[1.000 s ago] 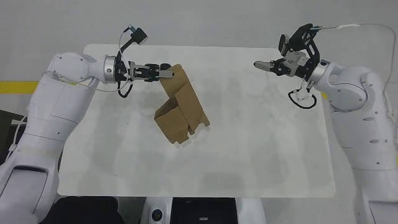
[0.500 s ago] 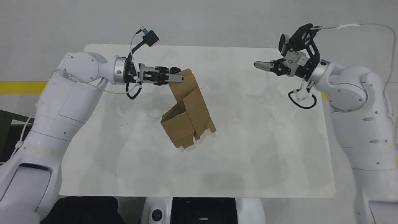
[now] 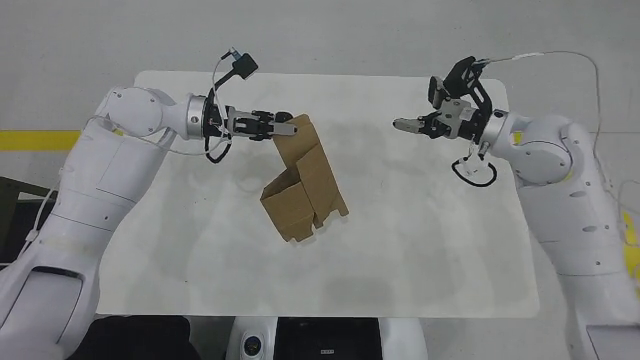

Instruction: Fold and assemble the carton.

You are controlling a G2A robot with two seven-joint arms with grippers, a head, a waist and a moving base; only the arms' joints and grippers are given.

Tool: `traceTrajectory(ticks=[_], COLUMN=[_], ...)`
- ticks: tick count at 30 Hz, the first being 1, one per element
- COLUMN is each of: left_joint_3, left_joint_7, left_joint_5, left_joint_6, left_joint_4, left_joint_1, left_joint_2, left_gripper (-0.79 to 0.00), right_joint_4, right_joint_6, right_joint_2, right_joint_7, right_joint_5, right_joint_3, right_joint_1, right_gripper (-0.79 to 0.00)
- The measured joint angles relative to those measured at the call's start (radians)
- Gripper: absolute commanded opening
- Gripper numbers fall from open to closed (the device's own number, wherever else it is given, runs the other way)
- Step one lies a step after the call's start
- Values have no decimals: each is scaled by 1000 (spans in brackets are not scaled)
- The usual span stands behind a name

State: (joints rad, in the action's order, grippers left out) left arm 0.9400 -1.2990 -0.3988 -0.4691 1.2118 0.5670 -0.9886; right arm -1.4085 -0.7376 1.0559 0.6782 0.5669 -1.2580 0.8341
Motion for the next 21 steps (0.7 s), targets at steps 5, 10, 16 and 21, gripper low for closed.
traceTrajectory(ticks=[5, 10, 16, 21], left_joint_3=[-40, -86, -153, -204], left_joint_7=[-49, -13, 31, 86], left_joint_5=[-22, 16, 38, 29], left_joint_6=[-4, -39, -84, -139], left_joint_4=[-8, -24, -47, -73], left_joint_1=[-24, -62, -102, -130], left_joint_2=[-16, -31, -45, -57], left_gripper=[-785, -785, -785, -785], right_joint_4=[37, 93, 134, 139], right_joint_6=[-29, -9, 17, 49], right_joint_2=[8, 12, 15, 19], right_joint_7=[106, 251, 401, 454], right_joint_5=[-167, -376, -636, -747], right_joint_3=[73, 134, 180, 227], right_joint_1=[-27, -56, -77, -91], right_gripper=[0, 0, 0, 0])
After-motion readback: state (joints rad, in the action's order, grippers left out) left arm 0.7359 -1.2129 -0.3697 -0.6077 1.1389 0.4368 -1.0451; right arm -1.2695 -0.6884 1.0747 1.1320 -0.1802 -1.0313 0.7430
